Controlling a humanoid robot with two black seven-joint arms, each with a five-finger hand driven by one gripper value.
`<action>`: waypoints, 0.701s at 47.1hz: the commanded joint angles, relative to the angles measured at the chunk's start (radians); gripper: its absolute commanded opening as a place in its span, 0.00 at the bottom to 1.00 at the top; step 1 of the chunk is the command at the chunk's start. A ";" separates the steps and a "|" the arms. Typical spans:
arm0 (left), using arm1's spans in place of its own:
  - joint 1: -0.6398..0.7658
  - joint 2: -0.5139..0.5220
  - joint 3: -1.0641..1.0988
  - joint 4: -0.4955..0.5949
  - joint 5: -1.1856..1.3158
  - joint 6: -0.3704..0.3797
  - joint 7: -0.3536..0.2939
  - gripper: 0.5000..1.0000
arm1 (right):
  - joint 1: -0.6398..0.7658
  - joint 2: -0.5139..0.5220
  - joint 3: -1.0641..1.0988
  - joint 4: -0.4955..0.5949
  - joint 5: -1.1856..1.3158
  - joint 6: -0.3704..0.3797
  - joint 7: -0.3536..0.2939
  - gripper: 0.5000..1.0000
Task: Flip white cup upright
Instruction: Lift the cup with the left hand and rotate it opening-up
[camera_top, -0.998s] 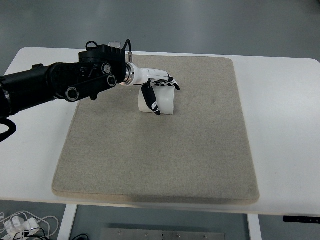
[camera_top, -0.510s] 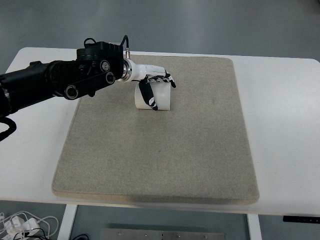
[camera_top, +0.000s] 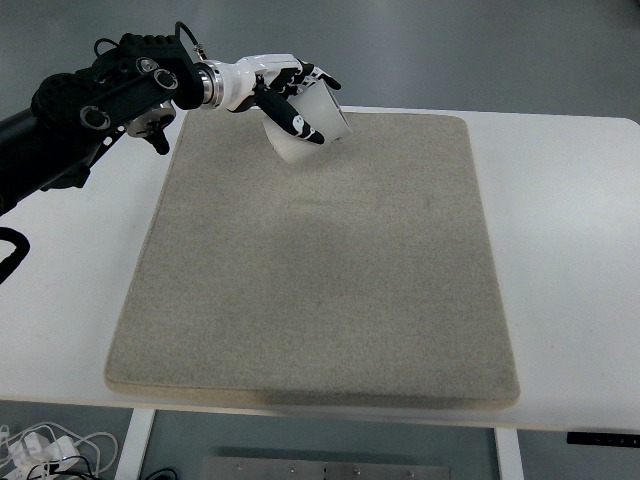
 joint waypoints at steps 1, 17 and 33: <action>0.021 0.008 -0.024 0.001 -0.049 -0.001 -0.046 0.01 | 0.000 0.000 0.000 0.000 0.000 0.000 0.001 0.90; 0.188 0.015 -0.279 0.001 -0.055 -0.031 -0.250 0.00 | 0.000 0.000 0.000 0.000 0.000 0.000 -0.001 0.90; 0.352 -0.028 -0.339 0.042 -0.053 -0.050 -0.557 0.00 | 0.000 0.000 0.000 0.000 0.000 0.000 -0.001 0.90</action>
